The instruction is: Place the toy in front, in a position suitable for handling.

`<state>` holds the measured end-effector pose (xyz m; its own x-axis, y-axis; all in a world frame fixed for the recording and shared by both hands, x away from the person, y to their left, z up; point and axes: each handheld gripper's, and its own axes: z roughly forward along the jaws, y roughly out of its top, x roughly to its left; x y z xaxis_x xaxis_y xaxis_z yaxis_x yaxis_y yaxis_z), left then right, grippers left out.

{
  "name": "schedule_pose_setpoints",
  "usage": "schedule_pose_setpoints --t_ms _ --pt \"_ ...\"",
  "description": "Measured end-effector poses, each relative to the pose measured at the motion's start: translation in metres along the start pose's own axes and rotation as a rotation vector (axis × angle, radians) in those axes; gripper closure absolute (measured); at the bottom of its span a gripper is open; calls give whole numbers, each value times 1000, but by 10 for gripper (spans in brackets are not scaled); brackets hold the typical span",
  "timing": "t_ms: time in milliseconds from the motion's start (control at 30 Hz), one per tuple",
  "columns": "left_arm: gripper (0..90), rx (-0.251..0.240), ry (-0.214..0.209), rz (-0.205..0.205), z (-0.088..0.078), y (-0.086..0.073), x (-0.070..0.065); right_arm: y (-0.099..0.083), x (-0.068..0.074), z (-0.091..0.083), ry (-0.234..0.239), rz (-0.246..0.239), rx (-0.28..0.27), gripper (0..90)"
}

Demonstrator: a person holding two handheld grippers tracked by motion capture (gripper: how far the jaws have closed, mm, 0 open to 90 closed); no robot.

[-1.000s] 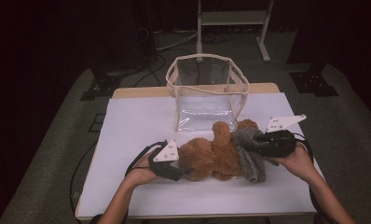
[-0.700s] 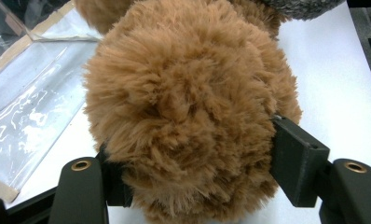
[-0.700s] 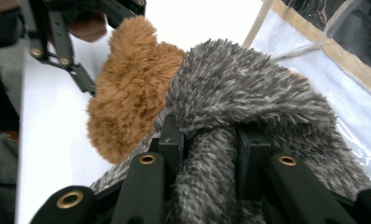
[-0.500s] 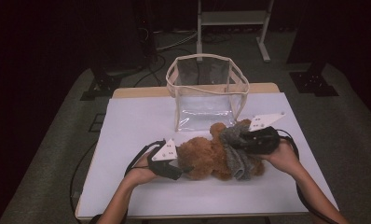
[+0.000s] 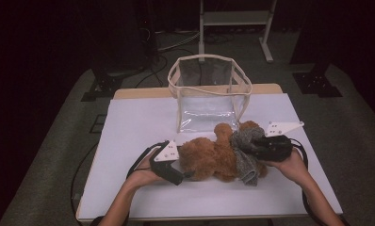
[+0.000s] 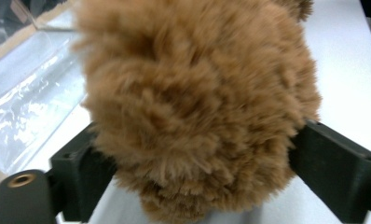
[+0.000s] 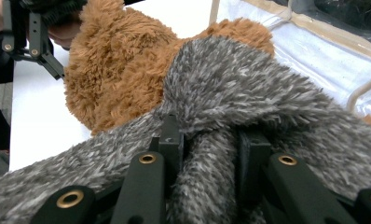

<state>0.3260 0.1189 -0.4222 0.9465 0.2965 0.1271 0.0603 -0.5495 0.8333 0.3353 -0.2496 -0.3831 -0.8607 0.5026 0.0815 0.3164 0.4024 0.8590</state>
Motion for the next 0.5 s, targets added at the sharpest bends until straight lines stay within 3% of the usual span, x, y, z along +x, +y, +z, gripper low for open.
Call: schedule_pose_setpoints --t_ms 133,267,500 --pt "46 -5 -12 -38 5 -3 3 -1 2 -2 -5 -6 5 679" --pt "40 -7 -16 -46 9 -3 3 -3 4 -1 -13 -3 -7 678" --pt "238 -17 25 -30 9 1 -2 -3 14 -3 -59 2 -35 676"
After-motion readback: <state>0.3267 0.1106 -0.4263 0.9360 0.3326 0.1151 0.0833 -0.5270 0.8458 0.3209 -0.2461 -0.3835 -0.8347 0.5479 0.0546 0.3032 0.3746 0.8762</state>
